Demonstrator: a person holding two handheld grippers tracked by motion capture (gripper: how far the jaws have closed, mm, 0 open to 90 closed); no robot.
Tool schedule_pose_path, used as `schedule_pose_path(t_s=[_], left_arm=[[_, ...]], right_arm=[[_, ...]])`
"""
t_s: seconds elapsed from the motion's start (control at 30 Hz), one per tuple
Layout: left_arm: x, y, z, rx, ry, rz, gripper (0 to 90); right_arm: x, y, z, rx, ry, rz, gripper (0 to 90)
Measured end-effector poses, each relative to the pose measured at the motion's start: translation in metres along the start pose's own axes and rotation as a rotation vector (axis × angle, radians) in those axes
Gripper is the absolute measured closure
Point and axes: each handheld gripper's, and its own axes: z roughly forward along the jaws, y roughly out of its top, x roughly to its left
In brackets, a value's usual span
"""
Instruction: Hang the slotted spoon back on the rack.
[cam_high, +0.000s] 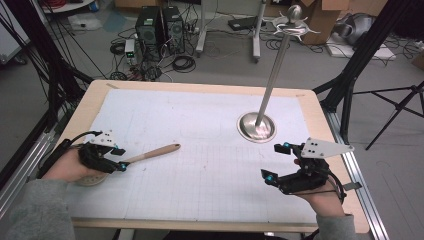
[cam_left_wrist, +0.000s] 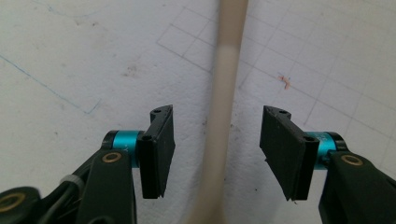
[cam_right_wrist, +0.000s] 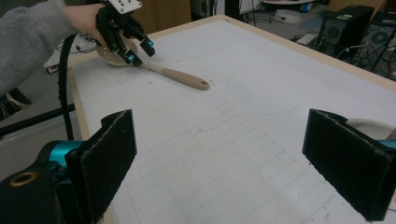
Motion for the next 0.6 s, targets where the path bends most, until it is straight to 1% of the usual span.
schedule_pose_path(t_s=[0.03, 0.17, 0.23, 0.27, 0.3, 0.33, 0.37, 0.4, 0.47, 0.6], left_arm=[[0.0009, -0.0002, -0.0003, 0.023, 0.001, 0.008, 47.4], [-0.0012, 0.0006, 0.0016, 0.041, 0.013, 0.010, 50.1], [-0.0019, 0.0010, 0.0031, 0.070, 0.025, 0.018, 52.9], [-0.0019, 0.0010, 0.0031, 0.070, 0.025, 0.018, 53.8], [-0.0029, 0.0010, 0.0042, 0.077, 0.028, 0.009, 53.8], [-0.0027, 0.0018, 0.0052, 0.101, 0.032, 0.028, 54.5], [-0.0027, 0.0018, 0.0052, 0.101, 0.032, 0.028, 55.3], [-0.0028, 0.0021, 0.0057, 0.109, 0.036, 0.034, 55.3], [-0.0031, 0.0020, 0.0058, 0.123, 0.041, 0.033, 56.7], [-0.0028, 0.0015, 0.0047, 0.124, 0.039, 0.035, 57.8]], right_arm=[[-0.0002, -0.0001, -0.0003, -0.001, -0.003, -0.001, 8.9], [-0.0001, 0.0001, -0.0012, -0.004, -0.001, 0.000, 8.9], [-0.0004, 0.0004, -0.0021, -0.007, -0.002, -0.003, 8.9], [-0.0004, 0.0004, -0.0021, -0.007, -0.002, -0.003, 8.9], [-0.0004, 0.0004, -0.0021, -0.009, -0.002, -0.003, 8.9], [-0.0004, 0.0002, -0.0023, -0.005, -0.004, -0.001, 8.9], [-0.0004, 0.0002, -0.0023, -0.005, -0.004, -0.001, 8.9], [-0.0005, 0.0000, -0.0022, -0.005, -0.004, -0.001, 8.9], [-0.0006, -0.0002, -0.0024, -0.006, -0.004, 0.001, 8.9], [-0.0006, -0.0001, -0.0029, -0.008, -0.005, 0.001, 8.9]])
